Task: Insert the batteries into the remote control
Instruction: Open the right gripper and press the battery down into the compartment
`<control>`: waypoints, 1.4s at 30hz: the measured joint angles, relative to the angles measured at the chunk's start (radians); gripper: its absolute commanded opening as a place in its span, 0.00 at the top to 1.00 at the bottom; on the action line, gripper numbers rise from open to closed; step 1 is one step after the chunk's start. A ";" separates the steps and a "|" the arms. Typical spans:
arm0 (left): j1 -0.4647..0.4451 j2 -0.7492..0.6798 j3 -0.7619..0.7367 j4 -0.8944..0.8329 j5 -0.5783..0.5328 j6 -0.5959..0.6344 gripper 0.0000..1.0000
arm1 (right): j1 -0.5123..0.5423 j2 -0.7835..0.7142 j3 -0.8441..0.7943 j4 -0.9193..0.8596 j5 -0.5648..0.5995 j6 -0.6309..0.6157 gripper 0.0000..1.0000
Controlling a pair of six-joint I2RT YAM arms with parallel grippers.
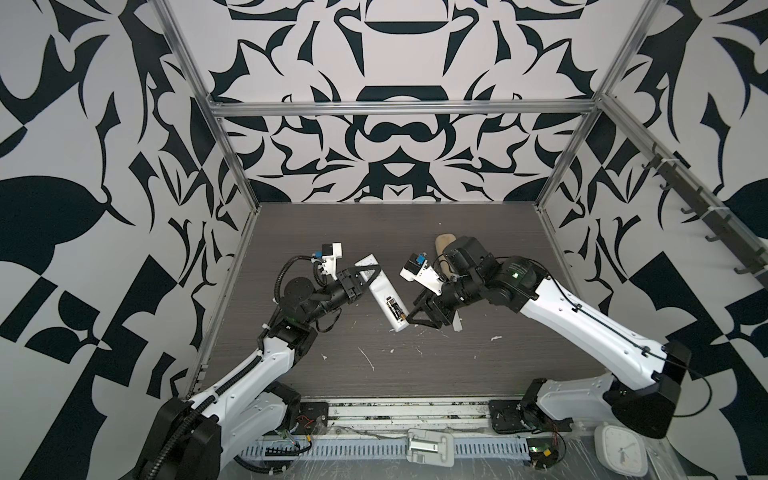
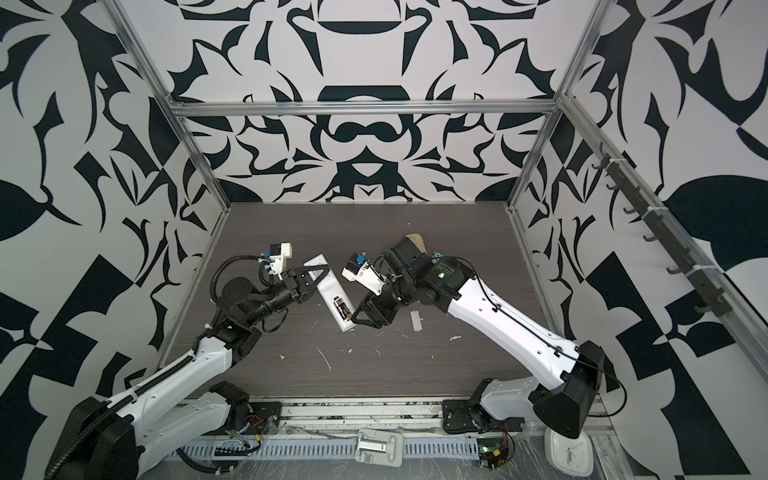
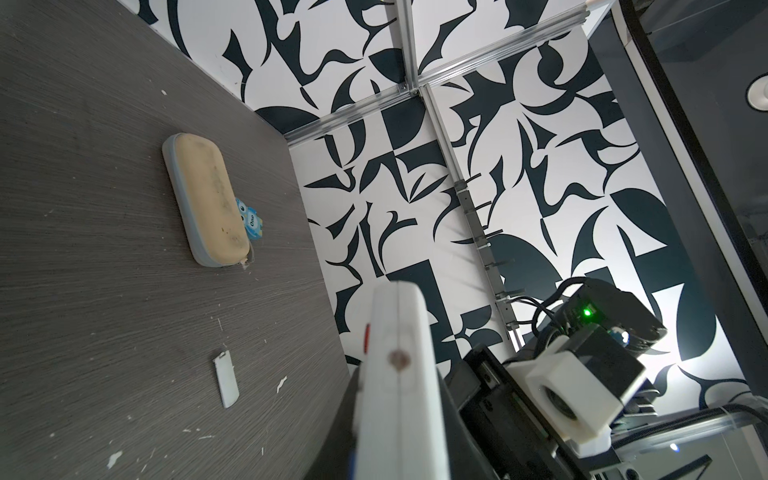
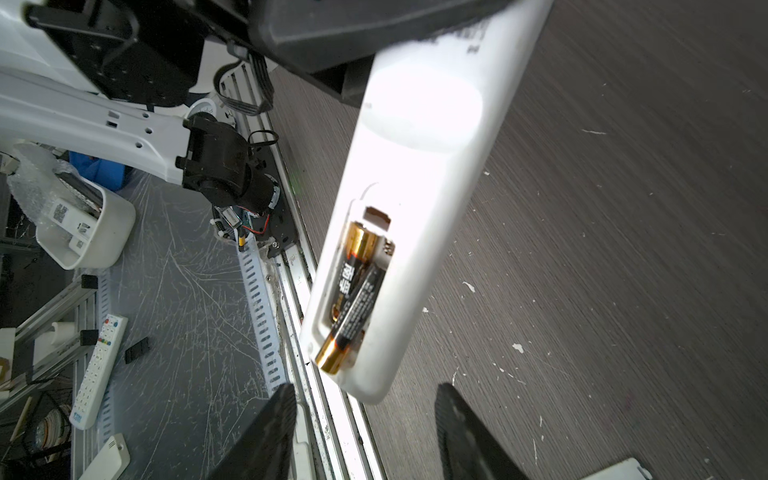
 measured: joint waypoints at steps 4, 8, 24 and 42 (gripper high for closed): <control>0.000 0.002 0.000 0.002 0.000 -0.001 1.00 | 0.000 0.015 0.000 0.001 -0.007 -0.004 0.44; 0.000 0.005 0.000 0.003 0.000 -0.007 1.00 | 0.000 0.015 0.000 0.002 -0.007 -0.008 0.47; 0.001 0.019 0.000 0.005 -0.001 -0.014 1.00 | -0.002 0.065 0.013 0.011 -0.006 -0.018 0.53; 0.001 0.019 0.000 0.006 0.003 -0.017 1.00 | -0.002 0.083 0.030 0.018 -0.021 -0.018 0.41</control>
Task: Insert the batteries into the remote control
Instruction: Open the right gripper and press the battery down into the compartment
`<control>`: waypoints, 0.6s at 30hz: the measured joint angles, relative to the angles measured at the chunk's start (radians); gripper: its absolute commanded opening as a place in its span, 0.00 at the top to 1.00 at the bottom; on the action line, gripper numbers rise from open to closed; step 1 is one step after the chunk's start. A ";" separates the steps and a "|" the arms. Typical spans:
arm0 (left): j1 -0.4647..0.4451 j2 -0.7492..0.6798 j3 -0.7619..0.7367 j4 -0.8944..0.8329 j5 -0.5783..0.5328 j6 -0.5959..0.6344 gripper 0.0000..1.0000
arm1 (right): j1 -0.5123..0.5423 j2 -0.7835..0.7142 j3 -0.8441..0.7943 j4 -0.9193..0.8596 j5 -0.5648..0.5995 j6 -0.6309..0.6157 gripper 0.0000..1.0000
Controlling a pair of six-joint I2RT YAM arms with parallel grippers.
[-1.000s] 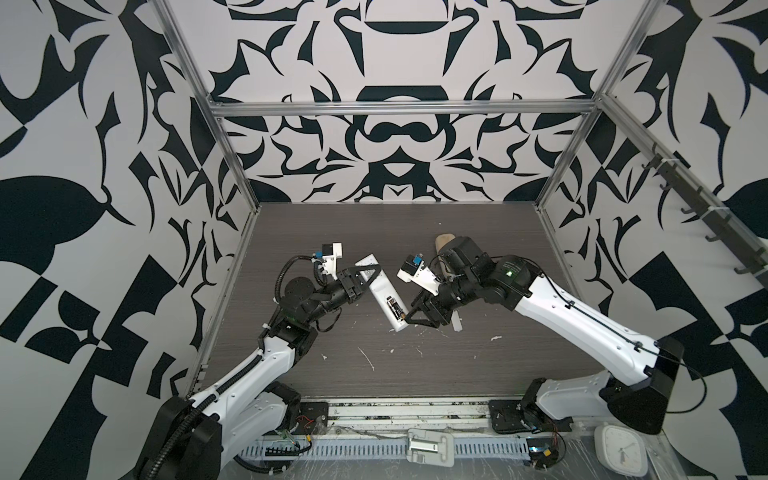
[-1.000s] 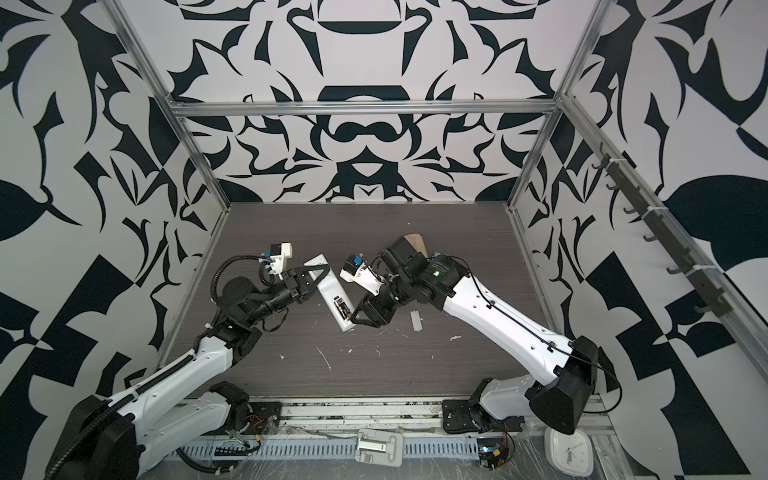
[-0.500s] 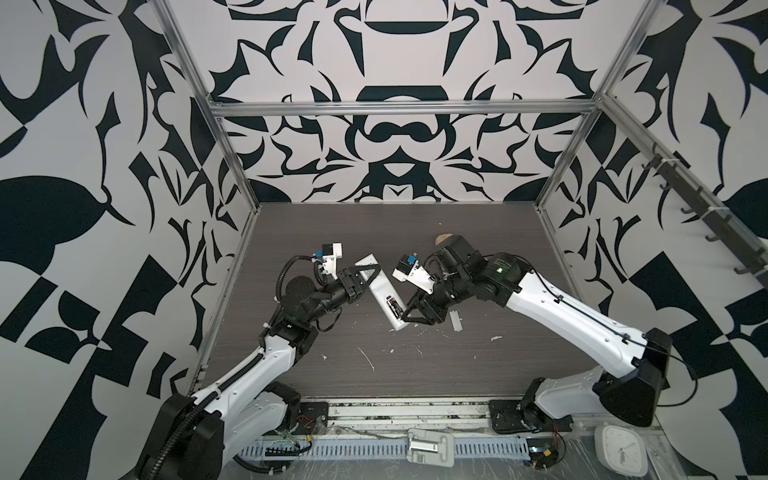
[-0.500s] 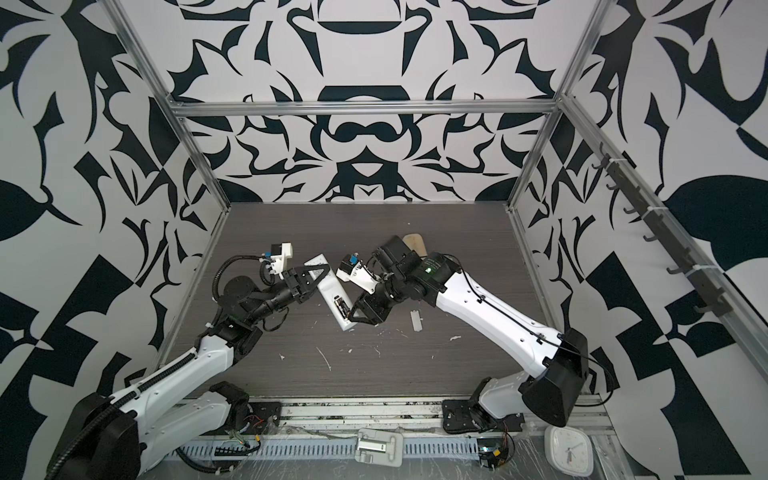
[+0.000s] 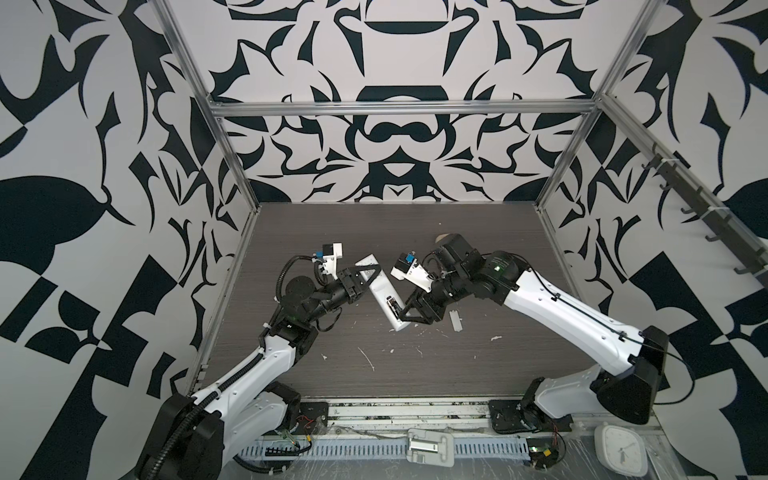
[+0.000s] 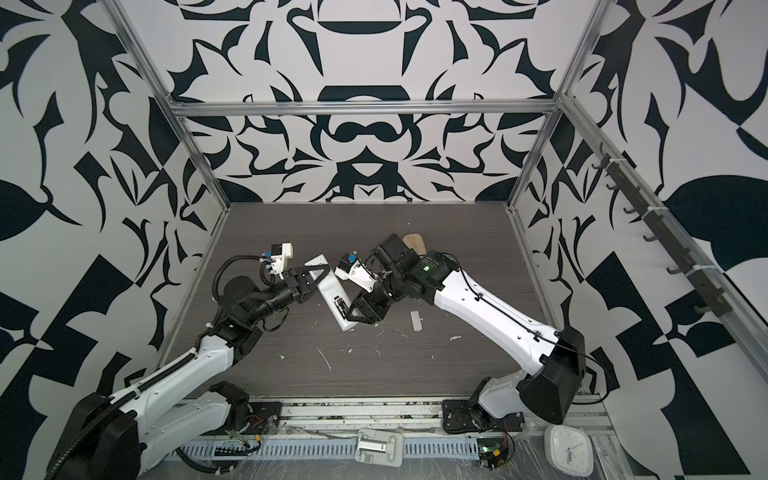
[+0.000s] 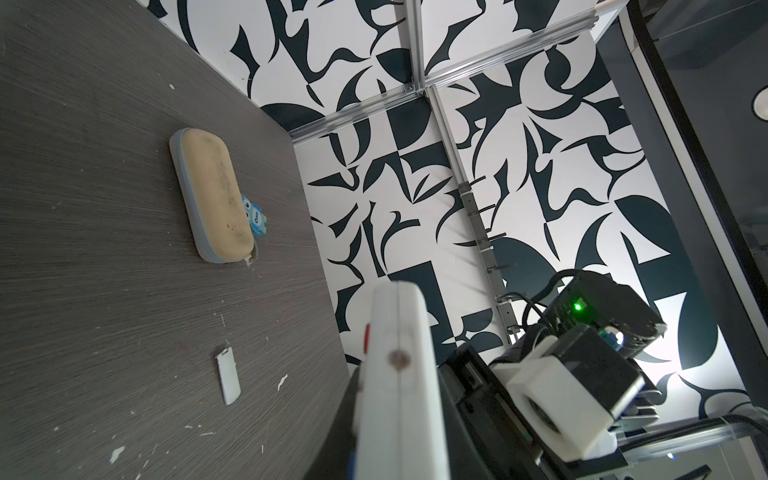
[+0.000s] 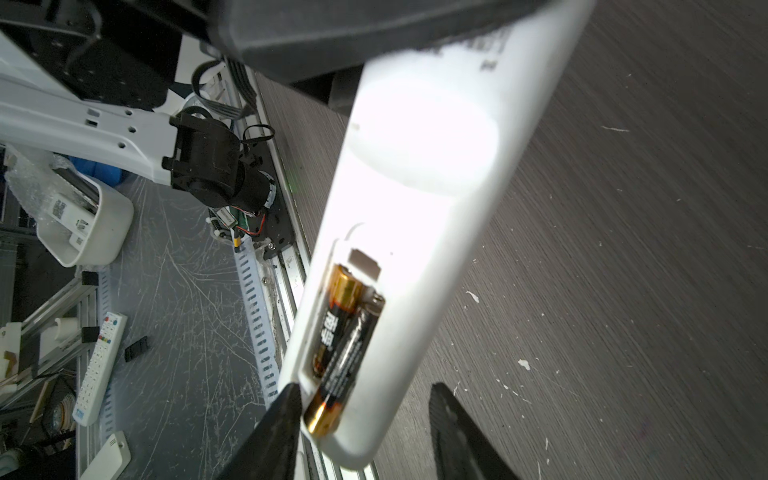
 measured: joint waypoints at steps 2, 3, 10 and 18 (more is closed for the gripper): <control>0.000 0.001 0.000 0.000 0.002 0.000 1.00 | 0.000 0.000 0.000 0.000 -0.010 0.000 0.38; 0.000 0.001 0.000 0.001 0.003 0.000 1.00 | 0.000 0.000 0.000 0.000 -0.015 0.000 0.37; 0.000 0.009 0.000 0.011 0.005 -0.001 1.00 | -0.007 -0.019 -0.001 0.008 -0.041 0.005 0.35; 0.000 0.009 0.000 0.014 0.023 -0.001 1.00 | -0.108 -0.129 -0.082 0.039 -0.157 0.049 0.34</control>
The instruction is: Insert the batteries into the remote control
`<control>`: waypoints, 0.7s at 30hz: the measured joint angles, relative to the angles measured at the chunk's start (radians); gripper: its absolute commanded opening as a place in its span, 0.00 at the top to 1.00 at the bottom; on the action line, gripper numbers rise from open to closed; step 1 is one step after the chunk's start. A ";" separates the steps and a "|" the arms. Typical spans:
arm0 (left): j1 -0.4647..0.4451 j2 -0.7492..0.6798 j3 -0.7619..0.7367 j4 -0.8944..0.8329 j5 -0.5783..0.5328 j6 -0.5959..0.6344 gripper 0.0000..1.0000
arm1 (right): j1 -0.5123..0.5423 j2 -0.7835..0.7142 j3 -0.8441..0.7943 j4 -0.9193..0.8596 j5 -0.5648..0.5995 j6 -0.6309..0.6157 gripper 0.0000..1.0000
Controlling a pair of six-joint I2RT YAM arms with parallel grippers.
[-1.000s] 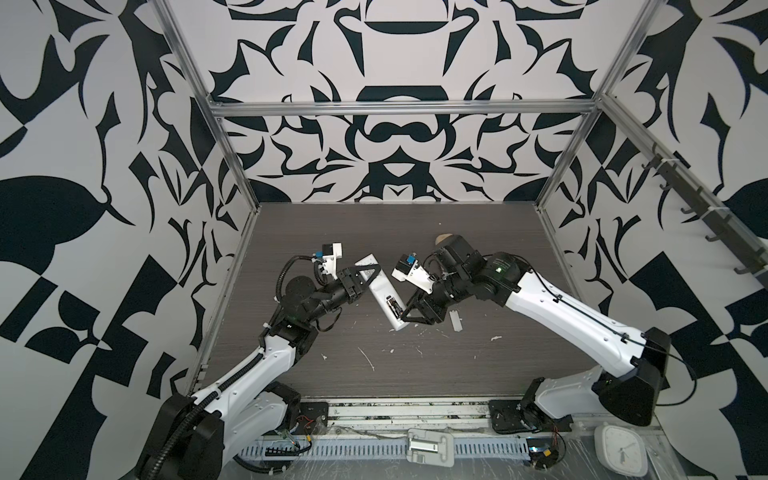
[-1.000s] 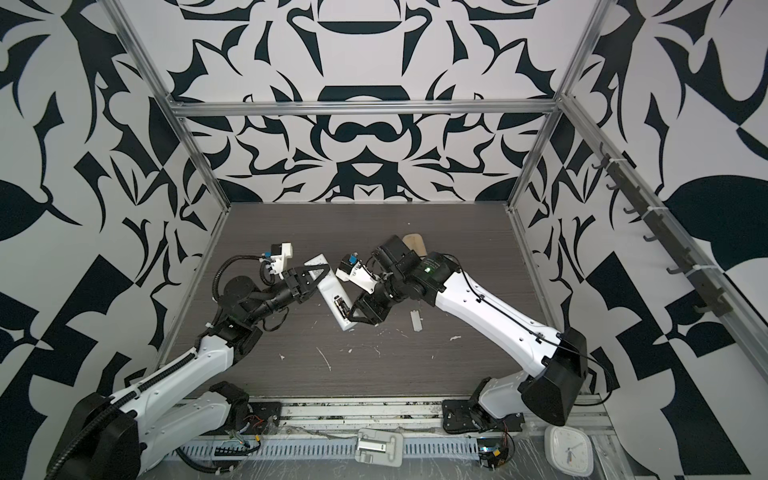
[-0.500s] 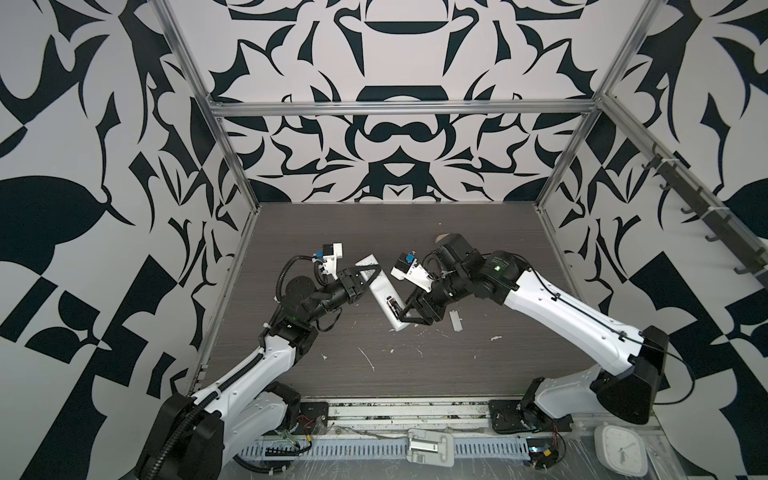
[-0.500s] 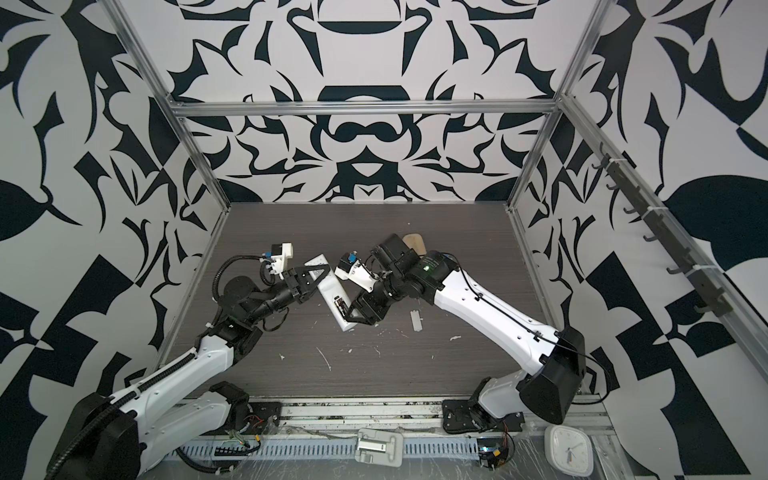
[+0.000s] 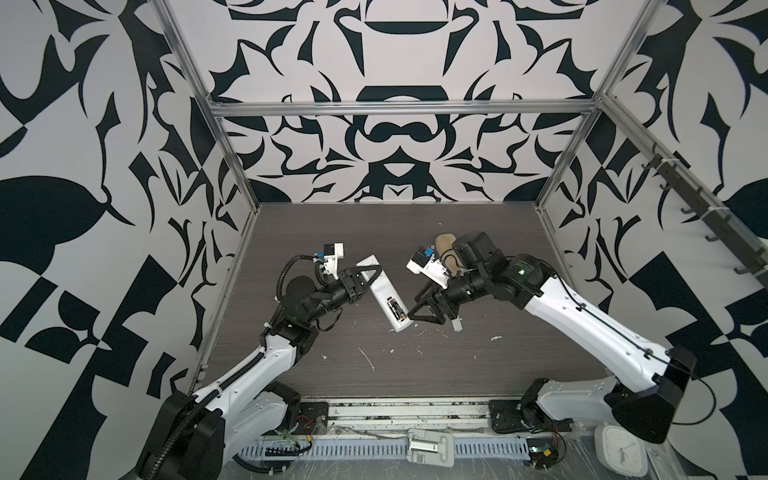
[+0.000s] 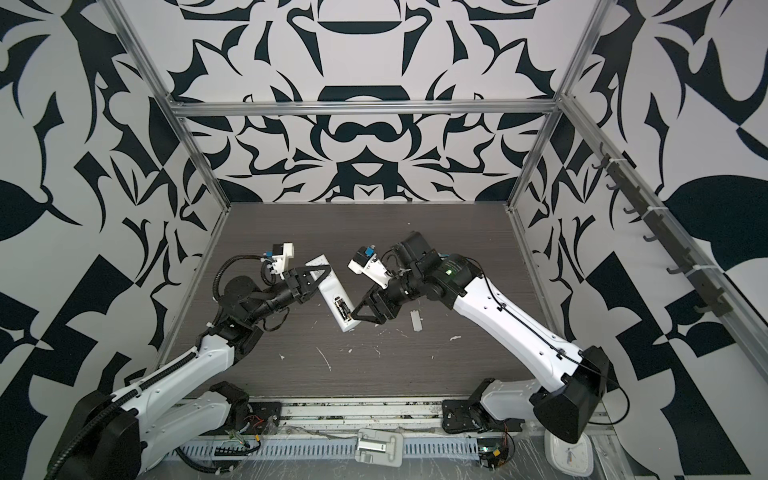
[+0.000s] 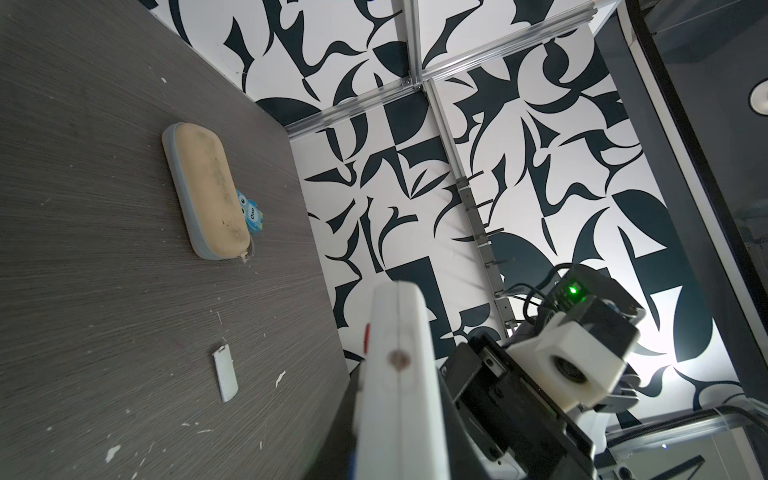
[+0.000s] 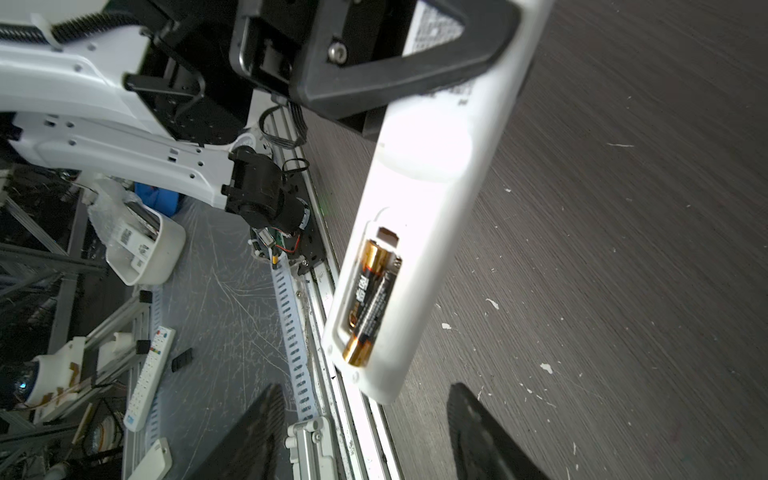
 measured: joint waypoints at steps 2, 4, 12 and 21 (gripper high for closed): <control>0.000 0.000 0.003 -0.001 0.008 0.000 1.00 | -0.022 -0.013 -0.030 0.017 -0.039 0.003 0.34; 0.000 0.000 0.011 -0.003 0.019 -0.001 1.00 | -0.030 -0.021 -0.059 0.032 -0.069 0.003 0.34; 0.000 0.000 0.041 -0.002 0.056 -0.009 1.00 | -0.036 -0.022 -0.125 0.108 -0.158 0.005 0.32; 0.000 0.001 0.053 -0.002 0.084 -0.018 1.00 | -0.042 -0.004 -0.125 0.171 -0.203 0.006 0.33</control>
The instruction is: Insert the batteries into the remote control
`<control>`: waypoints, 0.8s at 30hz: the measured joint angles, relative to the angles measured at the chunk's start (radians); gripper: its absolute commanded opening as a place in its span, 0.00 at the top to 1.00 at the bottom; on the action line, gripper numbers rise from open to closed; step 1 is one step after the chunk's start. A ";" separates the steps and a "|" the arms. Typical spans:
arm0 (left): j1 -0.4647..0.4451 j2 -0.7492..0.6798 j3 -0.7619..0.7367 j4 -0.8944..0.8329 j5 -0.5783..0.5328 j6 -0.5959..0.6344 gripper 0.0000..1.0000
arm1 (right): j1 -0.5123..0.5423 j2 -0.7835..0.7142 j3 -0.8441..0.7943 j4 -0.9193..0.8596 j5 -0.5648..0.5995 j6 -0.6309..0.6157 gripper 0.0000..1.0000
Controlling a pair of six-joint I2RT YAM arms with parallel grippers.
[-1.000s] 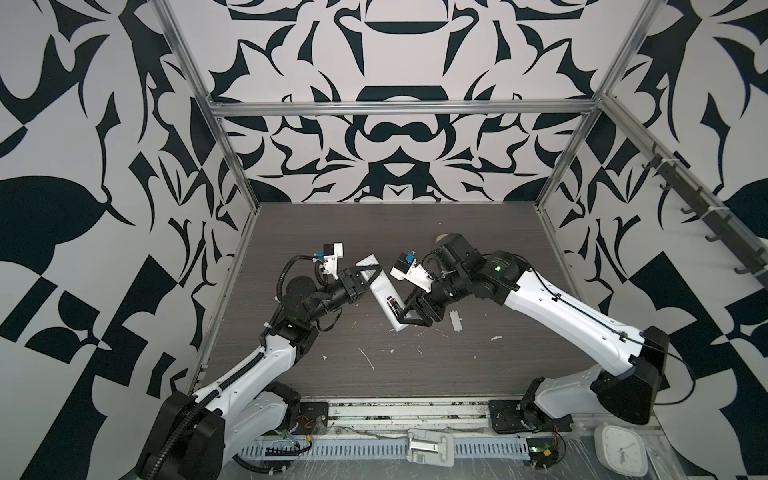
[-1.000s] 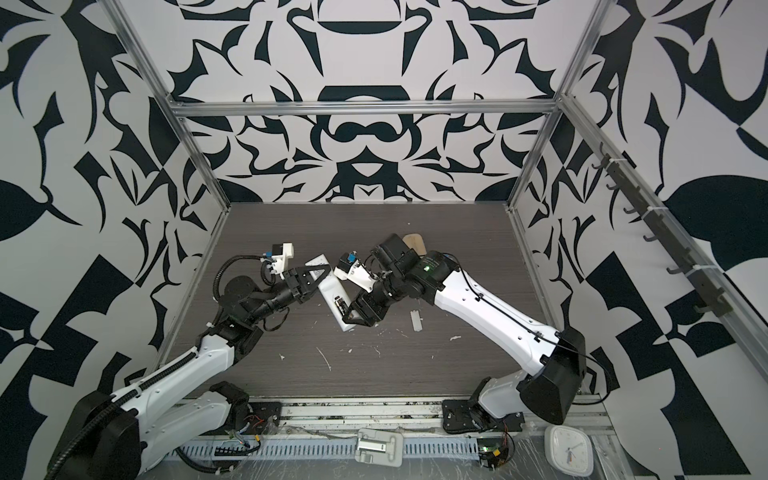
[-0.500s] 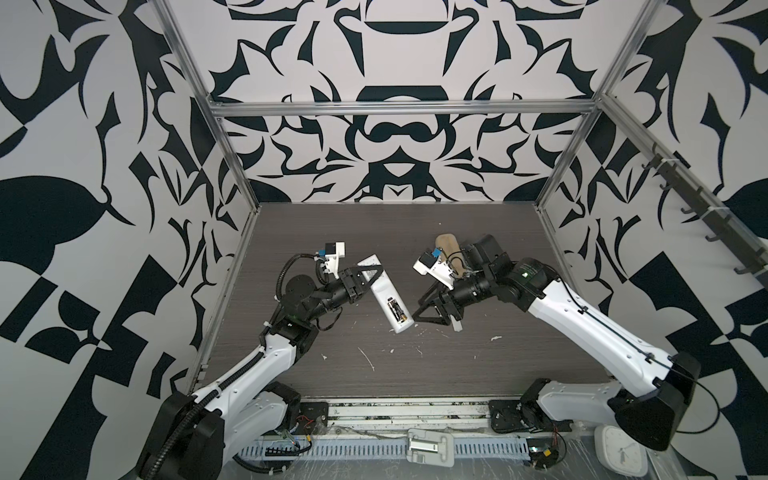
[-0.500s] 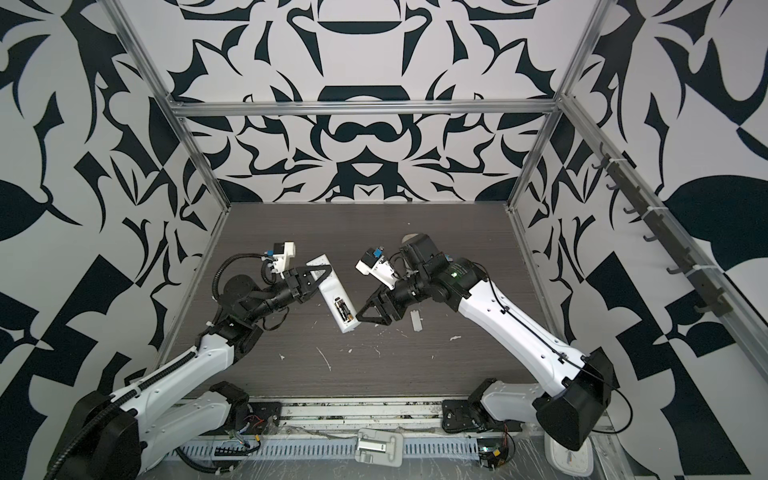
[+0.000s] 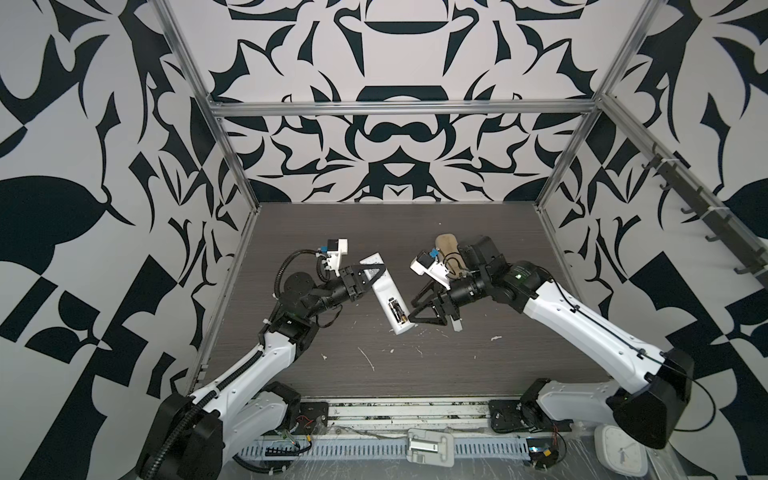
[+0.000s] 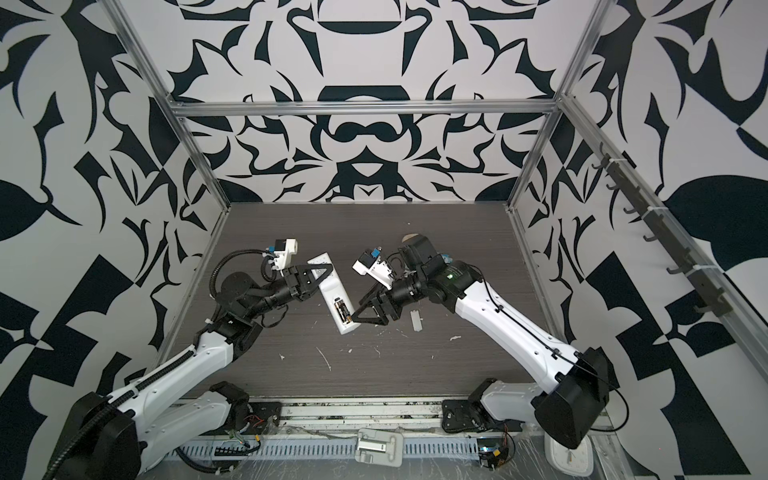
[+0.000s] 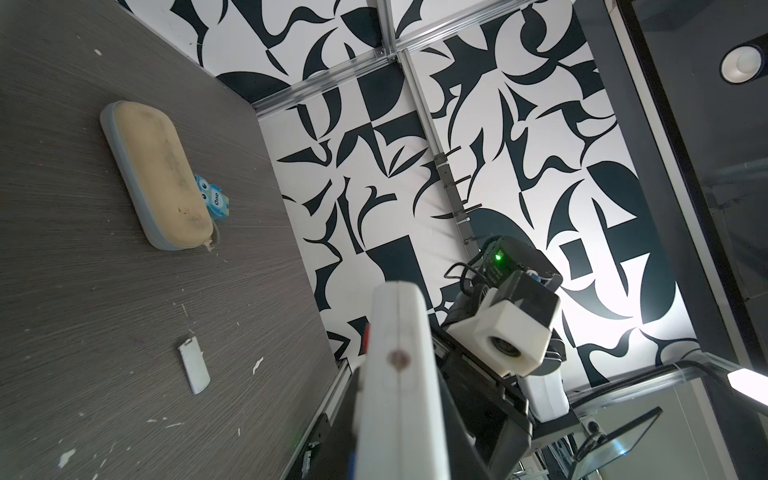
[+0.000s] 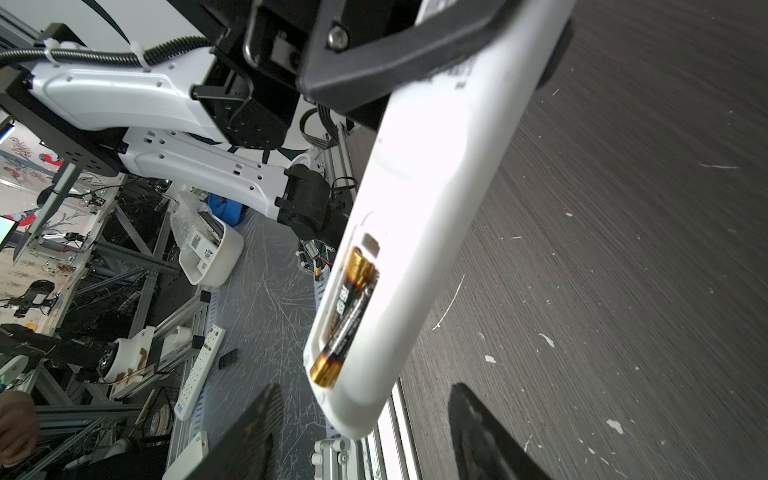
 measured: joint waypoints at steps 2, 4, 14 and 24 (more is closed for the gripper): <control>0.000 0.005 0.008 0.003 0.003 -0.001 1.00 | 0.000 0.006 -0.002 0.005 -0.004 0.000 0.34; 0.000 0.008 0.011 0.003 0.006 -0.003 1.00 | 0.000 0.006 -0.011 0.013 -0.007 0.001 0.34; 0.000 0.025 0.011 0.004 0.011 -0.008 1.00 | 0.000 0.008 -0.037 0.013 0.015 -0.005 0.36; 0.002 0.025 0.011 0.002 0.009 0.004 1.00 | 0.000 0.026 -0.036 0.021 0.021 -0.005 0.38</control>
